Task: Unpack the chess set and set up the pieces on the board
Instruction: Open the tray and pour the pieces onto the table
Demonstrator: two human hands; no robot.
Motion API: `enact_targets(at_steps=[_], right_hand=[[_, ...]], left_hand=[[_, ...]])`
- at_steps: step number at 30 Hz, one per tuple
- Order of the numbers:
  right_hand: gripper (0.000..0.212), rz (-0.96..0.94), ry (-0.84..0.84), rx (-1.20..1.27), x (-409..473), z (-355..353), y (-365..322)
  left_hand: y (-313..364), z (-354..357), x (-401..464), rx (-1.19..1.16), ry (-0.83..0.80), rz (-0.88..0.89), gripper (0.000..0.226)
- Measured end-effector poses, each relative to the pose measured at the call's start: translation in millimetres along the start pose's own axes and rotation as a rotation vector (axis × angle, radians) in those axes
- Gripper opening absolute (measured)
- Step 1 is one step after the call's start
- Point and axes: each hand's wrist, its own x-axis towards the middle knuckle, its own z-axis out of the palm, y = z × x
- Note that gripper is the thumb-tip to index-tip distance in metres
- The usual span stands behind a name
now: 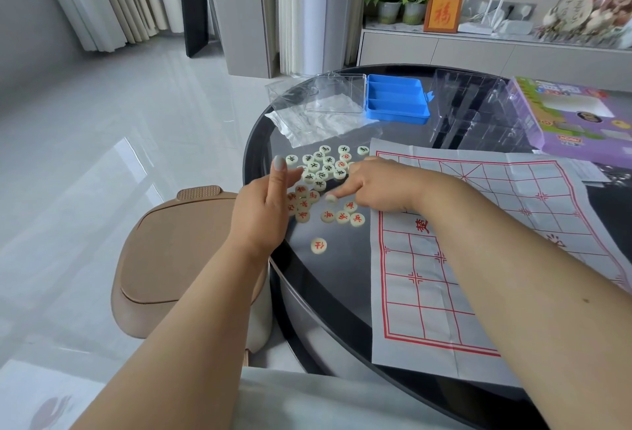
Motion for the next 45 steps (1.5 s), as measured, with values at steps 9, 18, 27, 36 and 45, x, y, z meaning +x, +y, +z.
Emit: enact_targets(at_steps=[9,18,27,36,45], right_hand=[[0.048,-0.043,0.104,0.083,-10.0,-5.3,5.2],[0.016,-0.007,0.184,0.085,8.9,0.9,-17.3],[0.009,0.048,0.155,0.055,16.9,-4.0,-23.6],[0.014,0.029,0.089,0.047,16.5,-6.6,-23.6],[0.013,0.003,0.077,0.059,15.3,-5.6,-23.5]], left_hand=[[0.4,3.0,1.0,0.061,0.04,0.013,0.068],[-0.7,3.5,1.4,0.076,0.071,0.019,0.07],[-2.4,4.4,2.9,0.057,0.089,0.006,0.071],[-0.8,4.4,2.1,0.087,0.071,-0.006,0.074],[5.2,2.6,-7.3,0.245,-0.007,0.103,0.064]])
